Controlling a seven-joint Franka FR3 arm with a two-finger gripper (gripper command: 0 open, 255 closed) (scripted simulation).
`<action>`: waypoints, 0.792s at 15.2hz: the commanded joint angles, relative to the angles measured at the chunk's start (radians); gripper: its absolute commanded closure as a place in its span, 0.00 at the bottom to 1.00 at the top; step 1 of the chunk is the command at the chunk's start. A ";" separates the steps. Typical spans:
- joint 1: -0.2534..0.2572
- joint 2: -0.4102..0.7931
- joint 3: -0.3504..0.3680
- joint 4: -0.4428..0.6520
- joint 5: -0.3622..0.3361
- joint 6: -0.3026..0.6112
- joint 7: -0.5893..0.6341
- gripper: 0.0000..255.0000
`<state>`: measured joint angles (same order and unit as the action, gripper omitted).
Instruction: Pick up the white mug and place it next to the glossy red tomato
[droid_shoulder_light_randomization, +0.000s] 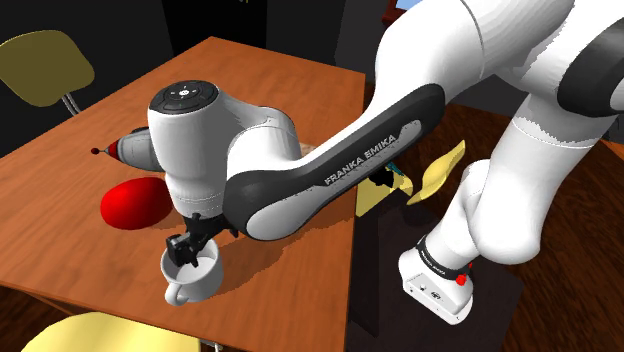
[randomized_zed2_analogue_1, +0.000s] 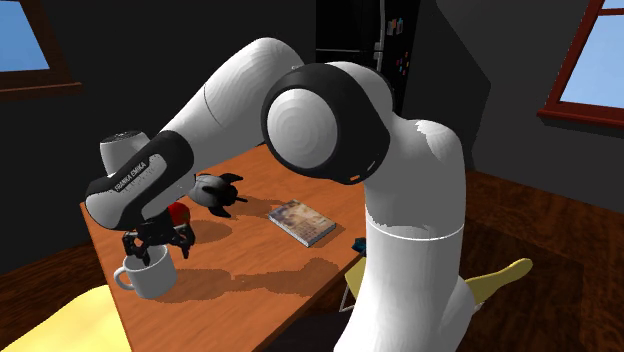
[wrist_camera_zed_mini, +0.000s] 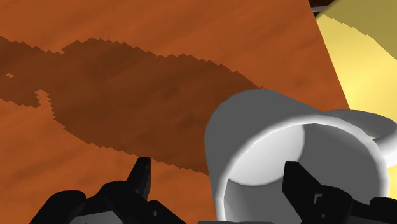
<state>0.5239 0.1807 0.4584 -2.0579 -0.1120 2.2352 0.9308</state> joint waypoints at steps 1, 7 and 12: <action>-0.003 -0.019 0.003 0.013 0.012 -0.030 -0.008 0.00; -0.008 -0.066 0.008 0.057 0.041 -0.115 -0.028 0.00; -0.008 -0.066 0.008 0.057 0.041 -0.115 -0.028 0.00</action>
